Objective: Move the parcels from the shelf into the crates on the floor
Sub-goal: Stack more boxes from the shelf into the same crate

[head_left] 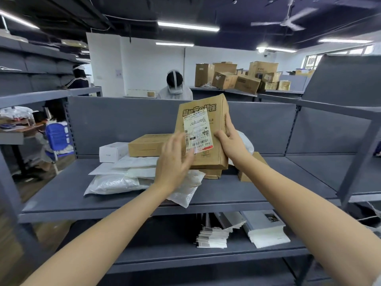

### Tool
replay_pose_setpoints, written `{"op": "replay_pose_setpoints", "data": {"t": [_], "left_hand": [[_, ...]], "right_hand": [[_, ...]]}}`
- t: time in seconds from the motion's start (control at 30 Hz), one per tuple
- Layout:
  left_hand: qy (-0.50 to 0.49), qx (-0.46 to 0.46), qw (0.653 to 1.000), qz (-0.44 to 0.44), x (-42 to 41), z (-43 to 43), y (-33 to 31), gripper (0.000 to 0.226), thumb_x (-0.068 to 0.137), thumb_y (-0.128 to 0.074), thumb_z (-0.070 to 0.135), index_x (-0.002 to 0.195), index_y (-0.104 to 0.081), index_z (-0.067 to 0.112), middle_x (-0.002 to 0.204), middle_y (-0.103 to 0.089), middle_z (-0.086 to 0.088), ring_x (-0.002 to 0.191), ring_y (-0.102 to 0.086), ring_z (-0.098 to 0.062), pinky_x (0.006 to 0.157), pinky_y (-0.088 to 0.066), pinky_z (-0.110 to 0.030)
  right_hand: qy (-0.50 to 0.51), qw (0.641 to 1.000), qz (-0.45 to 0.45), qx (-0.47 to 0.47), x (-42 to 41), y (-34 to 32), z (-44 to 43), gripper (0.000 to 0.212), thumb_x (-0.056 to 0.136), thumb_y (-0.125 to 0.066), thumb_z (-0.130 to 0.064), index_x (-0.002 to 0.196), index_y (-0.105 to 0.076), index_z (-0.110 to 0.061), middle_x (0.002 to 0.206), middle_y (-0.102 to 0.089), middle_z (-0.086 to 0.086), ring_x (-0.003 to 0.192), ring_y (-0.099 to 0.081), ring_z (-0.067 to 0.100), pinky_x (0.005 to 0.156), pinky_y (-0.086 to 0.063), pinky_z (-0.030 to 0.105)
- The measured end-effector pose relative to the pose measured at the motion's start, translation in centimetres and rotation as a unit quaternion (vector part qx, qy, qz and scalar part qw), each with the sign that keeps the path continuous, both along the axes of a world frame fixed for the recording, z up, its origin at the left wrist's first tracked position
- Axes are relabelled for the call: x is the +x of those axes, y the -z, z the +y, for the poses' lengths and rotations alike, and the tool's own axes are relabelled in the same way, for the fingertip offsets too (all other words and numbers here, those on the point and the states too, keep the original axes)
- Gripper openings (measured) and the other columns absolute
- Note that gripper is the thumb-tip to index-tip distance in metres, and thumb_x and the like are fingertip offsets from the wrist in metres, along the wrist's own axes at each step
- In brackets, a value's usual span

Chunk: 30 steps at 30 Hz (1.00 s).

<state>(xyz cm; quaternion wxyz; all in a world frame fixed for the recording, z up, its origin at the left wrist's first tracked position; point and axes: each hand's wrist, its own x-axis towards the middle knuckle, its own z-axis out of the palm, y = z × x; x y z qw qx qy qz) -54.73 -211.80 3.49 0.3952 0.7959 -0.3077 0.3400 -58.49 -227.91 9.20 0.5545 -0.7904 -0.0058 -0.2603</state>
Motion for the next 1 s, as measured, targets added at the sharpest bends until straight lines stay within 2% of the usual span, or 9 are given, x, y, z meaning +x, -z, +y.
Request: {"op": "replay_pose_setpoints", "data": {"t": [0.1,0.23,0.33,0.4,0.53,0.67,0.87,0.93,1.0], "left_hand": [[0.018,-0.061,0.975,0.213,1.5,0.8,-0.9,0.072,0.092,-0.049,0.049,0.15,-0.016,0.022,0.157,-0.017,-0.005,0.144,-0.018,-0.023,0.114,-0.019,-0.039],[0.204,-0.152,0.876,0.41,1.6,1.1,-1.1,0.071,0.085,-0.059,0.054,0.144,-0.034,0.024,0.137,-0.054,0.001,0.122,-0.054,-0.018,0.106,-0.041,-0.039],[0.231,-0.14,0.883,0.383,1.0,1.3,-1.4,0.038,0.092,-0.056,0.035,0.129,-0.052,0.026,0.121,-0.064,0.001,0.107,-0.063,-0.014,0.096,-0.049,-0.033],[0.229,-0.077,0.913,0.329,0.9,2.2,-2.2,0.043,0.09,-0.061,0.031,0.132,-0.05,0.029,0.116,-0.063,0.012,0.105,-0.061,-0.006,0.088,-0.049,-0.019],[0.204,0.152,0.938,0.237,0.5,3.7,-4.5,0.05,0.082,-0.072,0.029,0.126,-0.052,0.042,0.103,-0.056,0.032,0.095,-0.053,0.011,0.074,-0.038,-0.001],[0.185,0.297,0.918,0.185,-0.2,3.1,-5.8,0.053,0.074,-0.077,0.037,0.123,-0.058,0.043,0.104,-0.053,0.036,0.094,-0.05,0.015,0.08,-0.035,-0.005],[0.184,0.334,0.907,0.18,-1.7,2.4,-7.0,0.047,0.071,-0.08,0.038,0.114,-0.064,0.044,0.084,-0.059,0.035,0.081,-0.053,0.018,0.066,-0.039,-0.002],[0.16,0.305,0.925,0.159,-1.7,2.4,-6.8,0.049,0.07,-0.08,0.039,0.117,-0.064,0.038,0.097,-0.06,0.027,0.092,-0.054,0.01,0.082,-0.043,-0.009],[0.104,0.239,0.962,0.08,-1.3,2.1,-6.0,0.062,0.071,-0.078,0.041,0.128,-0.056,0.034,0.128,-0.053,0.007,0.122,-0.043,-0.009,0.108,-0.035,-0.036]], "right_hand": [[-0.015,1.0,-0.003,-0.004,-1.5,0.5,-0.5,0.062,0.1,-0.035,-0.015,0.15,-0.003,-0.033,0.135,-0.044,-0.004,0.113,-0.05,0.013,0.079,-0.046,0.006],[-0.033,0.999,-0.028,-0.017,-2.8,1.7,-0.6,0.062,0.098,-0.032,-0.016,0.151,-0.003,-0.027,0.143,-0.038,-0.002,0.119,-0.043,0.009,0.078,-0.035,-0.007],[-0.052,0.997,-0.037,-0.052,-4.0,2.3,-1.2,0.056,0.097,-0.038,-0.021,0.146,-0.011,-0.026,0.139,-0.04,-0.005,0.114,-0.048,0.0,0.086,-0.038,0.0],[-0.007,0.986,-0.045,-0.158,-4.3,2.4,-2.7,0.068,0.095,-0.049,-0.033,0.147,-0.007,-0.022,0.151,-0.029,0.004,0.136,-0.033,0.013,0.109,-0.033,0.023],[0.166,0.862,-0.001,-0.479,-5.4,0.5,-5.6,0.085,0.086,-0.054,-0.054,0.149,0.002,-0.037,0.159,0.007,0.011,0.146,0.009,0.032,0.114,0.002,0.056],[-0.052,0.884,0.063,-0.46,-6.9,-1.1,-4.8,0.071,0.086,-0.059,-0.047,0.146,-0.023,-0.04,0.155,-0.025,-0.002,0.143,-0.021,0.016,0.117,-0.02,0.04],[-0.141,0.893,0.145,-0.402,-8.0,0.6,-4.1,0.054,0.089,-0.062,-0.03,0.138,-0.041,-0.037,0.122,-0.053,-0.023,0.108,-0.046,-0.011,0.092,-0.032,0.002],[-0.133,0.903,0.124,-0.388,-8.0,1.3,-4.4,0.05,0.092,-0.059,-0.028,0.137,-0.041,-0.039,0.119,-0.055,-0.014,0.108,-0.047,-0.003,0.089,-0.031,0.0],[-0.113,0.923,0.096,-0.355,-8.1,2.2,-4.6,0.049,0.095,-0.054,-0.027,0.136,-0.034,-0.044,0.128,-0.054,-0.005,0.116,-0.045,0.008,0.095,-0.033,0.008]]}}
